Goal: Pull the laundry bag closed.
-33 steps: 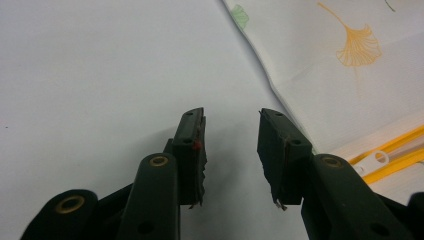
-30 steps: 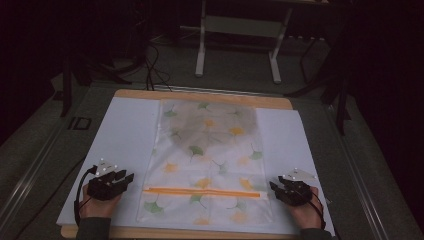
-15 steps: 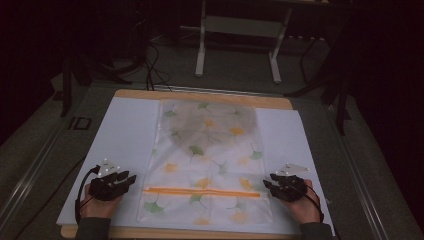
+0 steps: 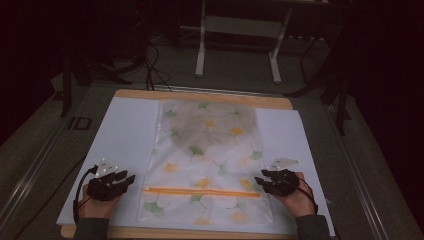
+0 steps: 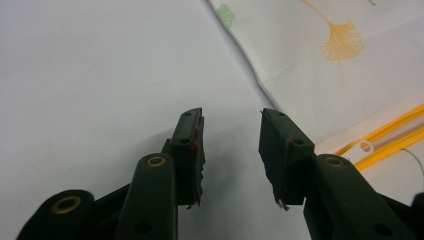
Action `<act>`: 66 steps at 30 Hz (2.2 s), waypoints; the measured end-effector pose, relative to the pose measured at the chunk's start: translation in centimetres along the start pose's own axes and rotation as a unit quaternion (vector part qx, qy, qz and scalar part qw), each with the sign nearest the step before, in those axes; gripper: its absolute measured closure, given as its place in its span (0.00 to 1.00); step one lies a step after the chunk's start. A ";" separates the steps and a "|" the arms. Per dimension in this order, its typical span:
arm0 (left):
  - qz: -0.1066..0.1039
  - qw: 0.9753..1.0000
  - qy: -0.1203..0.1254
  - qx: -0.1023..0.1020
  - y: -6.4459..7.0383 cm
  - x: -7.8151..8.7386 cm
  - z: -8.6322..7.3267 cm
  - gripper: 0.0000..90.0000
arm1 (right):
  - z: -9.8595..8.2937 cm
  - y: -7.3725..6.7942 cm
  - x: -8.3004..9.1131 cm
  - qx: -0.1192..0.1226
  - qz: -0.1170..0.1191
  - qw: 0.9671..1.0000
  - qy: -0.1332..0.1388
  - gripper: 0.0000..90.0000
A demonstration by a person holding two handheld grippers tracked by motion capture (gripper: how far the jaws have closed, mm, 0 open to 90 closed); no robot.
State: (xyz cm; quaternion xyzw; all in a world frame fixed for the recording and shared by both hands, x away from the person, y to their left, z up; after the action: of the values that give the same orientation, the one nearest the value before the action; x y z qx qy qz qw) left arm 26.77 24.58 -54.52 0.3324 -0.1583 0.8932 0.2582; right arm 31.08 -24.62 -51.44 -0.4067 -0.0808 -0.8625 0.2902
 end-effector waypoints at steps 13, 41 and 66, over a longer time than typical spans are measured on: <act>0.000 1.000 0.004 0.002 -0.2 0.4 0.0 0.69 | 0.8 -2.1 -1.5 0.029 0.019 0.999 -0.015 0.65; -0.002 1.000 0.001 -0.012 0.2 0.5 0.3 0.70 | 3.6 -6.5 -3.4 0.094 0.060 0.993 -0.038 0.61; -0.010 1.000 0.003 -0.018 0.3 0.6 0.4 0.69 | 5.6 -10.0 -4.7 0.145 0.077 0.985 -0.055 0.58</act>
State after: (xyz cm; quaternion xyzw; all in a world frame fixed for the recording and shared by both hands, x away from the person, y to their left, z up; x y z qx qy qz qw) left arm 26.42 24.34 -53.83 0.3262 -0.1701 0.8887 0.2738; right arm 31.44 -12.33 -50.28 -0.4122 -0.1894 -0.7929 0.4068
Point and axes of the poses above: each handheld gripper's, and its own axes: x roughly backward along the jaws, z roughly out of its top, y roughly to its right, the point moved 3 cm from there along -x, roughly forward along the jaws, and after that the axes turned 15 degrees about -x, right-handed, at the moved point
